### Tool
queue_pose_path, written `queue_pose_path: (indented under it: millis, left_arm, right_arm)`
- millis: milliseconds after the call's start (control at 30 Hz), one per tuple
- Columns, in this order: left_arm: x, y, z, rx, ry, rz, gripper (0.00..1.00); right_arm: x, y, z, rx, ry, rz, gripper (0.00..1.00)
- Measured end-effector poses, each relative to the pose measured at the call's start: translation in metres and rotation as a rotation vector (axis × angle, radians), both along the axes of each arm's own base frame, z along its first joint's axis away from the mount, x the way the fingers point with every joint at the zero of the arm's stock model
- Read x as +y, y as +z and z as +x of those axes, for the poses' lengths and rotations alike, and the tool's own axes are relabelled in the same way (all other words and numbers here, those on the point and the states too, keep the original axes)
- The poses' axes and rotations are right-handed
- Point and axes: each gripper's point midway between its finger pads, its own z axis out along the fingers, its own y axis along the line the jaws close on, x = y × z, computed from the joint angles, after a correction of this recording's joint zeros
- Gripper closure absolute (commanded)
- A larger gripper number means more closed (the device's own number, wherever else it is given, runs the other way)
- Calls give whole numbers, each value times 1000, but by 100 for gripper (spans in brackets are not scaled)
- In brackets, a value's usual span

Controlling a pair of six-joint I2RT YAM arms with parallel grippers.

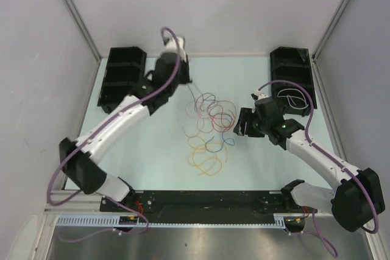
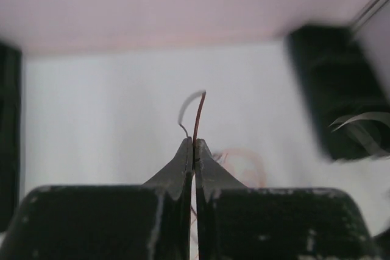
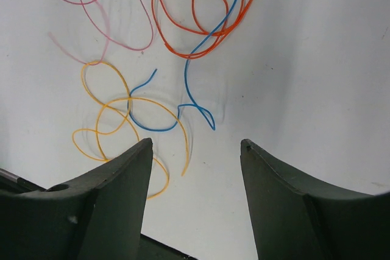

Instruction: Untangle the cables

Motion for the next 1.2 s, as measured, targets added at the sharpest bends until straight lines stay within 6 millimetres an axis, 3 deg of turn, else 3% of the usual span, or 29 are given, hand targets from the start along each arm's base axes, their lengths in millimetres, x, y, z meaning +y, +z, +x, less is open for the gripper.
queue_pose_path:
  millis: [33, 100, 167, 233, 300, 367, 400, 633, 700, 767, 1033, 1200]
  left_arm:
    - [-1, 40, -1, -71, -5, -42, 100]
    - [-2, 142, -18, -254, -36, -145, 100]
    - [6, 211, -48, -385, -73, -223, 100]
    - [20, 258, -80, -489, -107, -284, 100]
    - [38, 273, -99, -535, -104, -302, 100]
    - [51, 270, -106, -549, -80, -303, 100]
    - [52, 259, -105, -534, -72, -288, 100]
    - [24, 103, -62, -225, -51, -8, 100]
    - [27, 74, -58, -154, -37, 56, 100]
    - [34, 67, -56, -132, -20, 76, 100]
    - [67, 98, -53, -195, 79, 41, 100]
    - [79, 100, -48, -198, 114, 41, 100]
  right_arm:
    - [0, 1, 1, -2, -1, 3, 36]
    - [0, 1, 2, -5, -1, 8, 36]
    - [1, 2, 2, -9, 1, 13, 36]
    - [1, 4, 3, -13, -1, 16, 37]
    - [1, 5, 3, -16, -3, 20, 37]
    - [1, 5, 3, -16, -4, 21, 37]
    - [2, 5, 3, -15, -3, 22, 37]
    - [3, 5, 3, -14, 2, 30, 37]
    - [4, 6, 3, -14, 5, 34, 38]
    - [5, 6, 3, -14, 6, 36, 38]
    - [6, 4, 2, -8, 12, 33, 39]
    - [6, 4, 2, -8, 13, 33, 40]
